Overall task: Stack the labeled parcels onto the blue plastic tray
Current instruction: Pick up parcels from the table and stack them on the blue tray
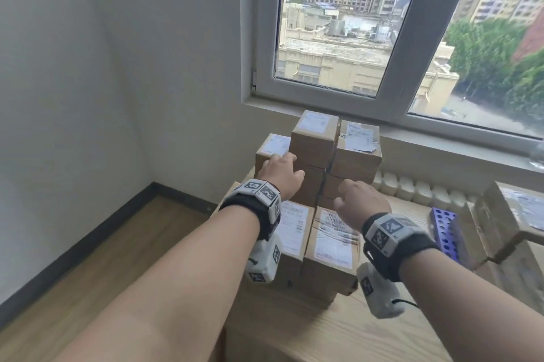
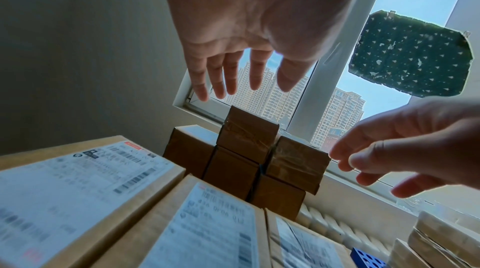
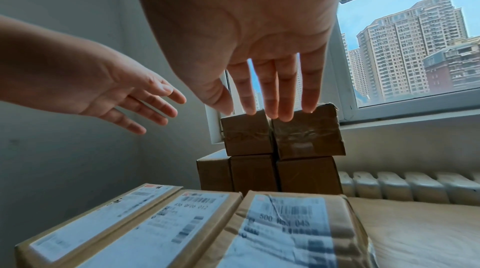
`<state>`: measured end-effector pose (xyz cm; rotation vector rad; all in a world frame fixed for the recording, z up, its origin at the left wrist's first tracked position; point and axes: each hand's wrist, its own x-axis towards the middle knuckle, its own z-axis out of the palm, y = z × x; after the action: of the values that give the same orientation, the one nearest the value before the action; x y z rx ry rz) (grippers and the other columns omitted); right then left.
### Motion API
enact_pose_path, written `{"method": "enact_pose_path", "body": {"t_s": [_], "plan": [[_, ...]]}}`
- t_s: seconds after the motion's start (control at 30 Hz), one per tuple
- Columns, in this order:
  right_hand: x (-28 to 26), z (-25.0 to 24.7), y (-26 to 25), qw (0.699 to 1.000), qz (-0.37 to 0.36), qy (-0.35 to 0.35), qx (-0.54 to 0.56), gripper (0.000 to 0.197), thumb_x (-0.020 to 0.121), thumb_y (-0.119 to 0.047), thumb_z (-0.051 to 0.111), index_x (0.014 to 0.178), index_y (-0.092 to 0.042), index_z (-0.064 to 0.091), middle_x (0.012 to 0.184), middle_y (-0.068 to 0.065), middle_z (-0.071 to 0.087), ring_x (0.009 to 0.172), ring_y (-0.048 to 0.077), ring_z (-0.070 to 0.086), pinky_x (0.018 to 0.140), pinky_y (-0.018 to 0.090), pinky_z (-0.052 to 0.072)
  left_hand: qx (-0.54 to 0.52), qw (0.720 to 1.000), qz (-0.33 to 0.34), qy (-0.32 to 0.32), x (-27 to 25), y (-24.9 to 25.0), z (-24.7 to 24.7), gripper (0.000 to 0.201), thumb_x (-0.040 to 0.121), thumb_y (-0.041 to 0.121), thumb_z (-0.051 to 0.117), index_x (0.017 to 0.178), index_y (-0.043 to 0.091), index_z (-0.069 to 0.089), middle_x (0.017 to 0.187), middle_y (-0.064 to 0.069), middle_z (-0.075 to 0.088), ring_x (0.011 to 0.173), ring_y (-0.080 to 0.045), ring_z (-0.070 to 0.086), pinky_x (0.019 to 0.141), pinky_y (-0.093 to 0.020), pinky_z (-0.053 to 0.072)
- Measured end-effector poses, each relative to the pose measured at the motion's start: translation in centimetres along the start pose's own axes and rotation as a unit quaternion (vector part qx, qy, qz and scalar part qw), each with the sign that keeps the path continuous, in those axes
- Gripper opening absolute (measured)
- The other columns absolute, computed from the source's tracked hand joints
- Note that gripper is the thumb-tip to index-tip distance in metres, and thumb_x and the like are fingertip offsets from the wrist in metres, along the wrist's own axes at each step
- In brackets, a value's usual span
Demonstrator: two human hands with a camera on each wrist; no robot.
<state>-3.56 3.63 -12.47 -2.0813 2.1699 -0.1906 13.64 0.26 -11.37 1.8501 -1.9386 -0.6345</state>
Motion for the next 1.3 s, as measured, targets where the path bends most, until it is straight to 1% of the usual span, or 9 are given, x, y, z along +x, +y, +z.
{"method": "enact_pose_path", "body": {"t_s": [0.13,0.3,0.4,0.53,0.7,0.8,0.97,1.13,1.3], "plan": [[3.4,-0.7,-0.8,1.0,-0.006,0.017,0.021,0.029,0.091,-0.027,0.045,0.116,-0.018,0.057,0.113,0.005,0.06,0.102,0.023,0.057,0.085,0.035,0.048,0.01,1.0,-0.005,0.0,3.2,-0.3,-1.1,0.052,0.097,0.038,0.047,0.146,0.02,0.038,0.149,-0.011,0.039,0.138,-0.03,0.034,0.113,-0.043,0.032],[9.0,-2.2,-1.5,0.998,-0.001,0.028,0.053,0.027,0.091,-0.026,0.046,0.114,-0.015,0.056,0.112,0.007,0.062,0.1,0.025,0.058,0.078,0.032,0.042,-0.006,1.0,-0.003,0.009,8.9,0.8,-2.7,0.054,0.098,0.035,0.049,0.147,0.017,0.036,0.145,-0.014,0.039,0.137,-0.031,0.035,0.112,-0.04,0.032],[12.2,-2.7,-1.5,0.995,0.015,0.041,0.088,0.032,0.091,-0.026,0.049,0.12,-0.013,0.055,0.115,0.007,0.062,0.103,0.025,0.057,0.084,0.034,0.045,-0.009,1.0,-0.013,0.009,12.5,1.2,-2.5,0.056,0.098,0.037,0.048,0.148,0.016,0.034,0.145,-0.014,0.039,0.137,-0.032,0.033,0.112,-0.04,0.031],[15.9,-3.1,-0.9,0.989,0.047,0.046,0.131,0.047,0.092,-0.028,0.051,0.137,-0.013,0.048,0.131,0.01,0.056,0.12,0.028,0.052,0.098,0.038,0.043,-0.023,0.999,-0.032,-0.005,16.0,1.4,-1.6,0.062,0.097,0.037,0.047,0.151,0.015,0.027,0.15,-0.013,0.034,0.14,-0.031,0.03,0.113,-0.04,0.029],[19.0,-2.1,-0.5,0.982,0.057,0.042,0.175,0.048,0.093,-0.026,0.054,0.139,-0.014,0.046,0.135,0.009,0.055,0.123,0.028,0.051,0.102,0.038,0.042,-0.072,0.995,-0.057,-0.028,19.7,1.6,0.0,0.069,0.099,0.041,0.045,0.155,0.011,0.019,0.158,-0.011,0.027,0.145,-0.028,0.028,0.115,-0.038,0.026],[19.6,-1.4,-0.5,0.981,0.044,0.049,0.184,0.046,0.093,-0.024,0.053,0.138,-0.014,0.046,0.133,0.007,0.057,0.12,0.026,0.053,0.101,0.037,0.042,-0.105,0.99,-0.086,-0.049,20.8,1.3,1.0,0.069,0.099,0.043,0.043,0.156,0.012,0.017,0.159,-0.01,0.029,0.144,-0.027,0.031,0.113,-0.036,0.027],[20.0,-0.3,-0.8,0.981,0.047,0.042,0.186,0.041,0.095,-0.024,0.046,0.135,-0.014,0.048,0.123,0.01,0.063,0.109,0.028,0.058,0.095,0.037,0.046,-0.133,0.985,-0.096,-0.062,22.0,0.9,2.3,0.058,0.095,0.048,0.044,0.141,0.014,0.04,0.136,-0.009,0.056,0.122,-0.031,0.053,0.104,-0.042,0.042],[20.7,0.1,-1.2,0.974,0.058,0.043,0.217,0.049,0.096,-0.03,0.048,0.142,-0.015,0.042,0.128,0.01,0.062,0.115,0.027,0.057,0.1,0.038,0.045,-0.141,0.984,-0.099,-0.044,22.4,0.0,2.0,0.047,0.095,0.041,0.047,0.132,0.013,0.05,0.125,-0.006,0.061,0.111,-0.029,0.058,0.095,-0.035,0.047],[20.1,1.0,-2.5,0.972,0.044,0.045,0.226,0.059,0.096,-0.036,0.051,0.149,-0.015,0.034,0.131,0.008,0.06,0.118,0.027,0.056,0.102,0.043,0.045,-0.183,0.977,-0.111,-0.026,22.2,-1.2,1.2,0.048,0.089,0.037,0.052,0.131,0.013,0.054,0.124,-0.006,0.063,0.109,-0.029,0.06,0.096,-0.038,0.049]]}}
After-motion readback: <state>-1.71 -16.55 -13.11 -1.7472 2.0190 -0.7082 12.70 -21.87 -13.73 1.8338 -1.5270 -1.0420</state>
